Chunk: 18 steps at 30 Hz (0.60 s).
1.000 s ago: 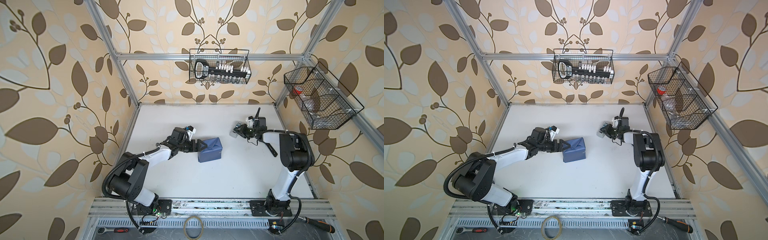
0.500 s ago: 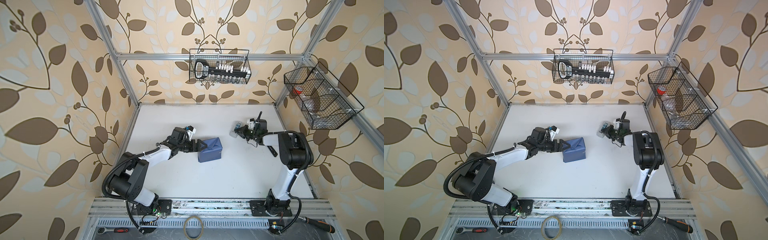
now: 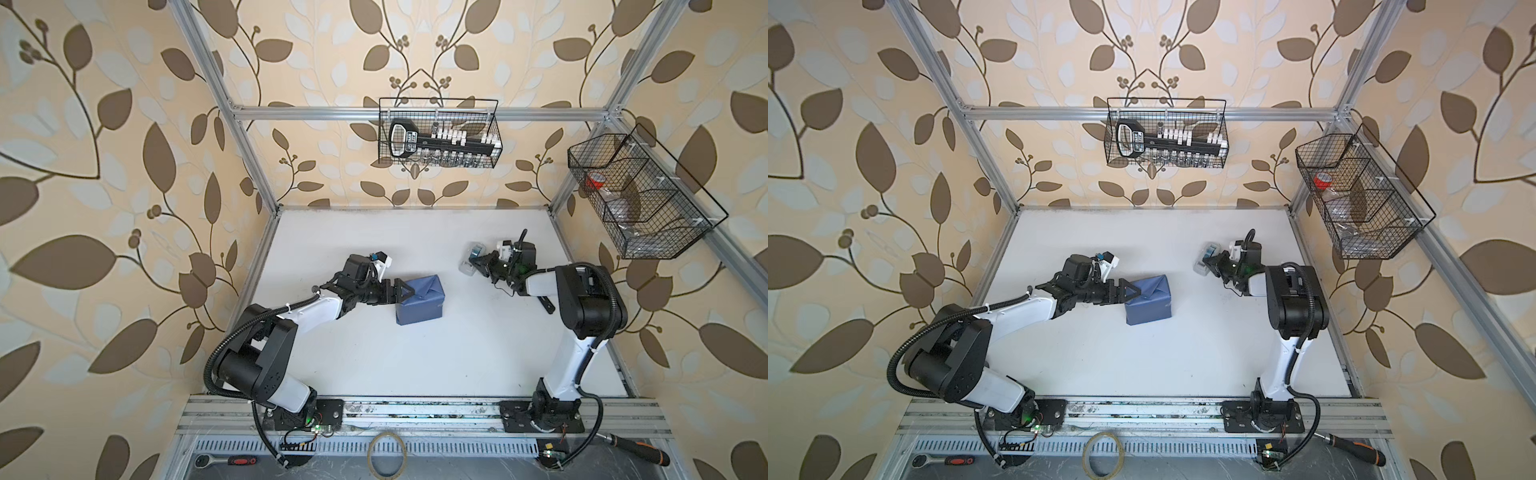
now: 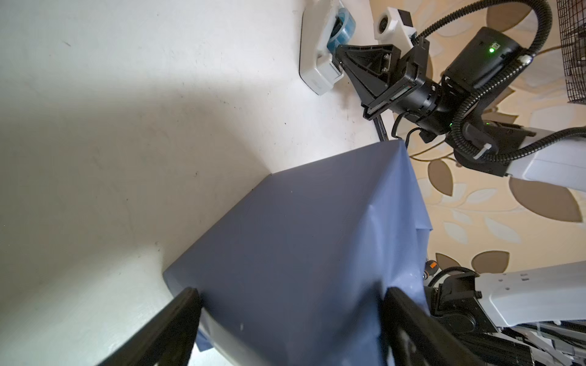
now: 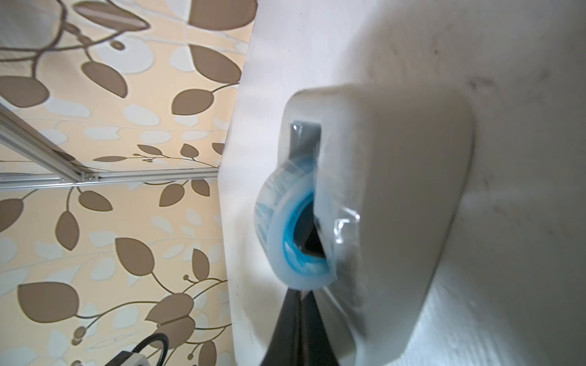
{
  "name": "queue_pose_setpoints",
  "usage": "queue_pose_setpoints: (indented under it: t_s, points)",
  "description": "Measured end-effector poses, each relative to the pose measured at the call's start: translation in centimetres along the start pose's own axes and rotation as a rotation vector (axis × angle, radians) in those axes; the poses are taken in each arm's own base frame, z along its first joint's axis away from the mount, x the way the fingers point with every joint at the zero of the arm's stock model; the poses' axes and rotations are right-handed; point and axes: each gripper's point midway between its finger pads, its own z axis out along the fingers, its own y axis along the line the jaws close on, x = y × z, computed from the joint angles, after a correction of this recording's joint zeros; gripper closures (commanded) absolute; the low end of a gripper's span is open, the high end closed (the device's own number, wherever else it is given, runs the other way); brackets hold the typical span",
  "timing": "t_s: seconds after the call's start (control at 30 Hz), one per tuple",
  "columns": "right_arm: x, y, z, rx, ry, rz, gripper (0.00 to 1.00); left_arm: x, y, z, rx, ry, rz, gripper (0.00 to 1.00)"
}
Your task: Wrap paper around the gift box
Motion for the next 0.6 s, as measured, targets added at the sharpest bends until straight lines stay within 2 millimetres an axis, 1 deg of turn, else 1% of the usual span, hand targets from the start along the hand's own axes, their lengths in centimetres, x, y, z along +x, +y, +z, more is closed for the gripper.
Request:
queue_pose_setpoints:
  t_s: [0.23, 0.43, 0.6]
  points:
    - [0.1, 0.7, -0.3, -0.059, -0.017, 0.075, 1.0, 0.0, 0.0, 0.0, 0.0, 0.0, 0.0, 0.09]
    - [-1.0, 2.4, -0.7, -0.136, -0.051, 0.084, 1.0, 0.0, 0.0, 0.0, 0.0, 0.0, 0.0, 0.09]
    - [-0.6, 2.7, -0.8, -0.154, -0.048, 0.098, 1.0, 0.0, 0.0, 0.0, 0.0, 0.001, 0.0, 0.1]
